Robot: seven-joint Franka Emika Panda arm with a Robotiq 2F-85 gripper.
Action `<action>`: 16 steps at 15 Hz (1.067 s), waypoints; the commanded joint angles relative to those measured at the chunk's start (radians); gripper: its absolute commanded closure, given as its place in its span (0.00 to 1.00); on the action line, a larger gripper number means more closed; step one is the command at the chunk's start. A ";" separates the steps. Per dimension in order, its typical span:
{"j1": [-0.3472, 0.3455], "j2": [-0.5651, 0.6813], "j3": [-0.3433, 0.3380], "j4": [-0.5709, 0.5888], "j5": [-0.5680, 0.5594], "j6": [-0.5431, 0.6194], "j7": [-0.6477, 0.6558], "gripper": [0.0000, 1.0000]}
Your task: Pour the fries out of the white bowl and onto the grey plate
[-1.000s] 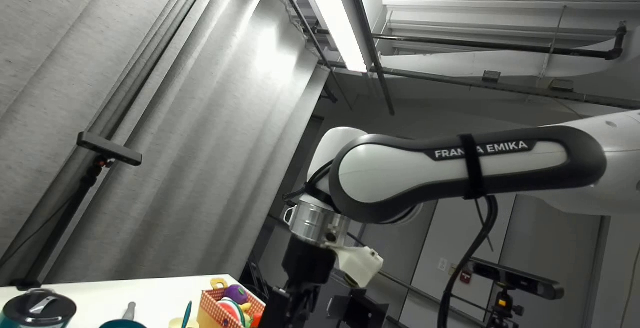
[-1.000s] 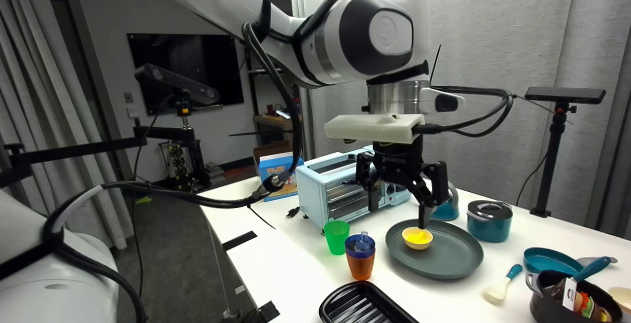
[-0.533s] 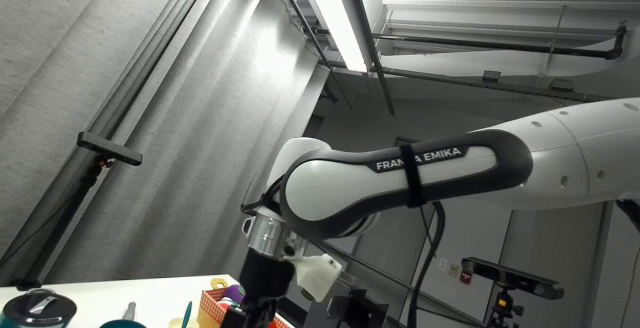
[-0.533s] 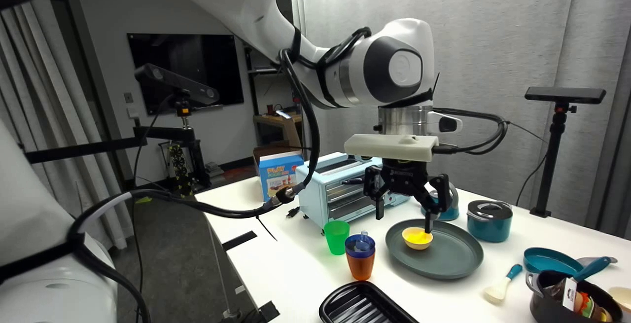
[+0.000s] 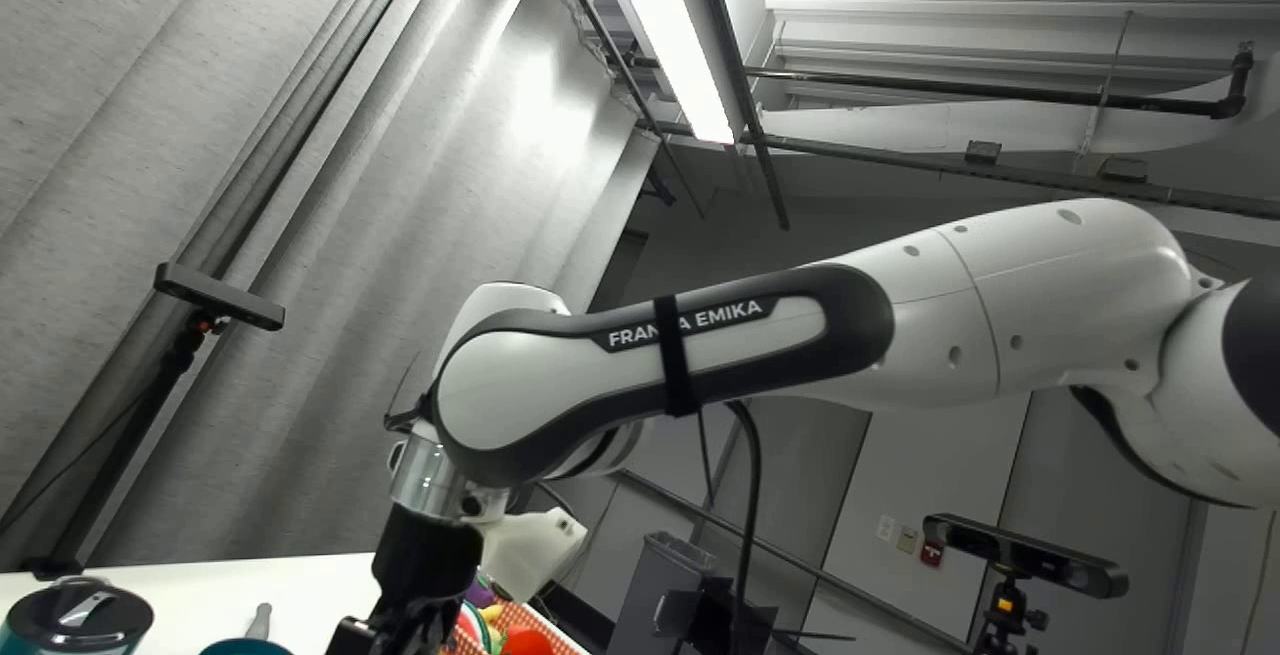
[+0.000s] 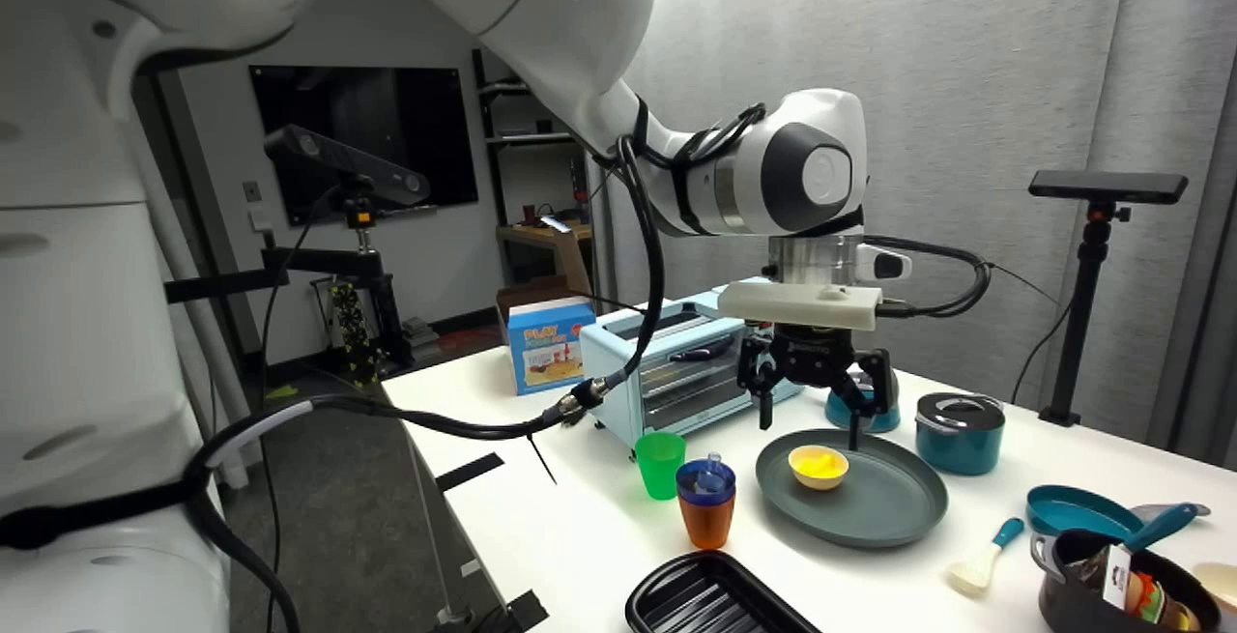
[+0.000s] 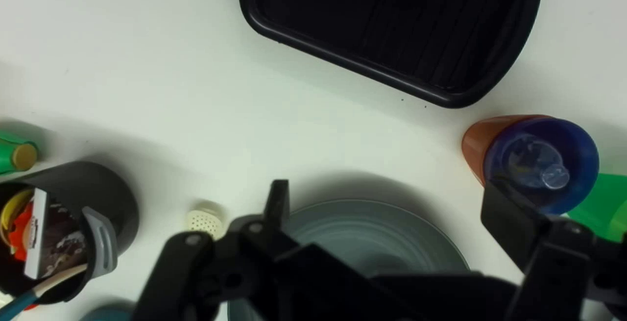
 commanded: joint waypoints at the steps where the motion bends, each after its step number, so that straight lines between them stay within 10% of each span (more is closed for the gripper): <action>1: 0.012 0.117 0.019 0.136 0.014 -0.006 -0.007 0.00; 16: 0.004 0.156 0.014 0.142 -0.016 0.040 0.009 0.00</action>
